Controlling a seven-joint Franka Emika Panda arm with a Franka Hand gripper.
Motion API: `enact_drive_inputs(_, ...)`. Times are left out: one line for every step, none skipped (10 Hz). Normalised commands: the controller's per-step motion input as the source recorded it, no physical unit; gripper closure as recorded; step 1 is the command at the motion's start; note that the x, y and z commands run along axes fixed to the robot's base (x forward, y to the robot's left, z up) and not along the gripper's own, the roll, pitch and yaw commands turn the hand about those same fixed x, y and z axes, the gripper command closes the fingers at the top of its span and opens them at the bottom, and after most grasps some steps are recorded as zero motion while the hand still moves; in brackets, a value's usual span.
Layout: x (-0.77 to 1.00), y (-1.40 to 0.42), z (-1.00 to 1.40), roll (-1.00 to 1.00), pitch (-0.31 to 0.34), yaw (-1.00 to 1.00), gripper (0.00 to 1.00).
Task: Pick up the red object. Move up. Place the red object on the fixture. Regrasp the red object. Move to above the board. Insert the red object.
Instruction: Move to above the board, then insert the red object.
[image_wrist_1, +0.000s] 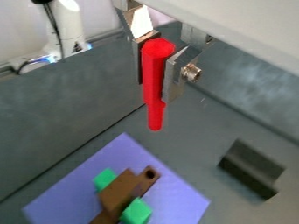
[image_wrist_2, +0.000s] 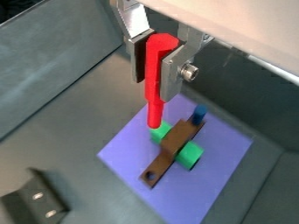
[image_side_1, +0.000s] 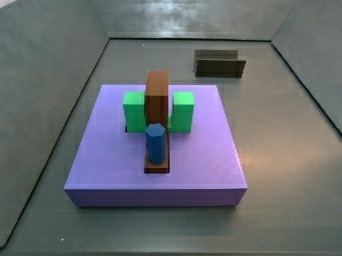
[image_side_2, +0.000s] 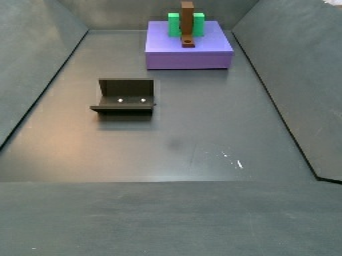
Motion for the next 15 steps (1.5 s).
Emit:
enact_drive_inputs(-0.04,0.02,-0.01,-0.39,-0.003,0.01,1.0)
enact_drive_inputs(-0.03,0.01,0.0,-0.28,-0.012,0.01,1.0)
enact_drive_inputs(0.03,-0.03,0.0,0.0,0.0,0.0,1.0)
enact_drive_inputs(0.04,-0.06,0.0,-0.03,0.0,-0.03,1.0)
enact_drive_inputs(0.0,-0.13,-0.15,-0.13,0.0,0.0,1.0)
enact_drive_inputs(0.01,-0.31,-0.12,-0.01,0.0,0.0,1.0)
enact_drive_inputs(0.0,-0.35,-0.14,0.0,0.0,0.0,1.0)
enact_drive_inputs(0.0,-0.39,-0.21,-0.01,0.0,0.0,1.0)
enact_drive_inputs(0.01,-0.4,-0.26,-0.01,0.0,0.0,1.0)
enact_drive_inputs(0.0,-0.41,-0.32,-0.01,0.0,0.01,1.0)
enact_drive_inputs(0.0,-0.3,-0.29,-0.07,0.0,0.03,1.0)
enact_drive_inputs(0.03,0.02,-0.2,-0.03,-0.004,0.0,1.0)
enact_drive_inputs(0.08,0.41,0.0,-0.34,-0.01,-0.08,1.0)
enact_drive_inputs(0.22,0.57,0.0,-0.37,-0.031,-0.01,1.0)
enact_drive_inputs(0.28,0.7,-0.1,-0.31,-0.024,0.0,1.0)
